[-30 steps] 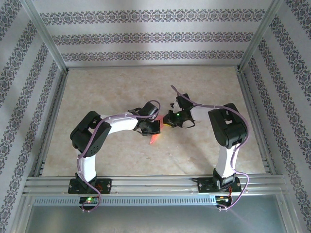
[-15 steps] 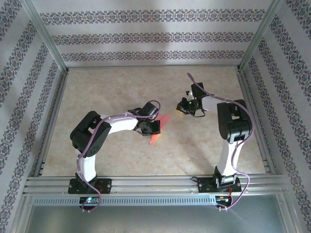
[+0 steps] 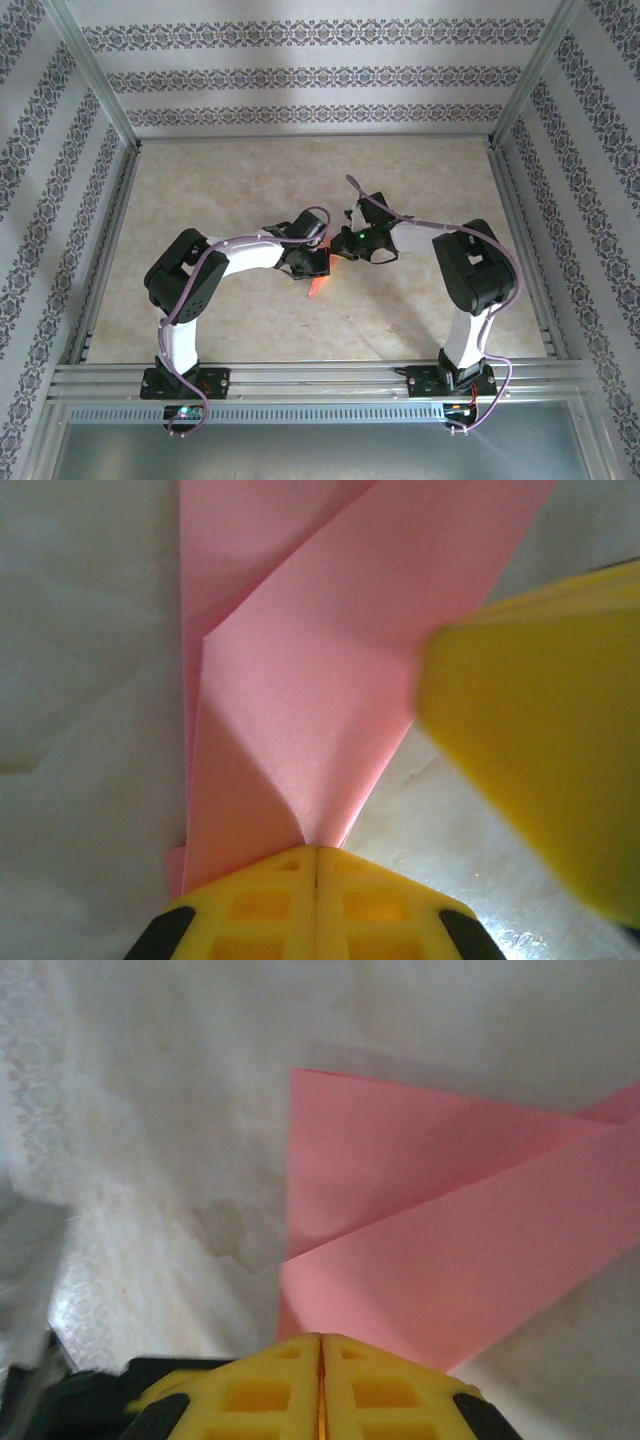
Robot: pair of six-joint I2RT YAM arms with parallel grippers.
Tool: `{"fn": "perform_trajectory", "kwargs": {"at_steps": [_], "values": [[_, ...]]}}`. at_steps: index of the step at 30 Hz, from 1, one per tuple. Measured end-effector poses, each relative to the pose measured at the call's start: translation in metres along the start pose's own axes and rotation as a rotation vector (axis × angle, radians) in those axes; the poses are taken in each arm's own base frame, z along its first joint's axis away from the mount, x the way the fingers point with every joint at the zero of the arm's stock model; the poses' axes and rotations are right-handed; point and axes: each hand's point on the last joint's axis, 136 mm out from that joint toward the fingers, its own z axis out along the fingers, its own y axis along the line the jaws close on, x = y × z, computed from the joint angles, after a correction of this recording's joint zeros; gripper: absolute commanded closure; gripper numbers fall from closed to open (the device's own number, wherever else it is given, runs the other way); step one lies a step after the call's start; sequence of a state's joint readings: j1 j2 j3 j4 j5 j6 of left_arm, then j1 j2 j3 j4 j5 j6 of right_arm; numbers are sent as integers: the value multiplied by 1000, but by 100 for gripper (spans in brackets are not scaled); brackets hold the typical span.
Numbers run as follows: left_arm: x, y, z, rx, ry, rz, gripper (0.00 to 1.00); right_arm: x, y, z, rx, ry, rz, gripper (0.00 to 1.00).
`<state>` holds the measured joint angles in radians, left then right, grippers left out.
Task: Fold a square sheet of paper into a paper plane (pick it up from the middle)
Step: Fold the wing for the fifth time at the center of the table.
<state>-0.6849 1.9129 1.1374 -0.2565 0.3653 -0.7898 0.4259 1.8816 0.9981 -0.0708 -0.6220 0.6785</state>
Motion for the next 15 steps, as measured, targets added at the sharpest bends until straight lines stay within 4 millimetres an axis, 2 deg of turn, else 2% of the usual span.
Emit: {"fn": "perform_trajectory", "kwargs": {"at_steps": [2,6,15], "values": [[1,0,0,0,2,0,100,3,-11,10,3,29,42,91],[5,2,-3,7,3,0,96,-1,-9,12,-9,39,65,92],[24,8,-9,17,74,5,95,-1,-9,13,0,53,74,92]]}}
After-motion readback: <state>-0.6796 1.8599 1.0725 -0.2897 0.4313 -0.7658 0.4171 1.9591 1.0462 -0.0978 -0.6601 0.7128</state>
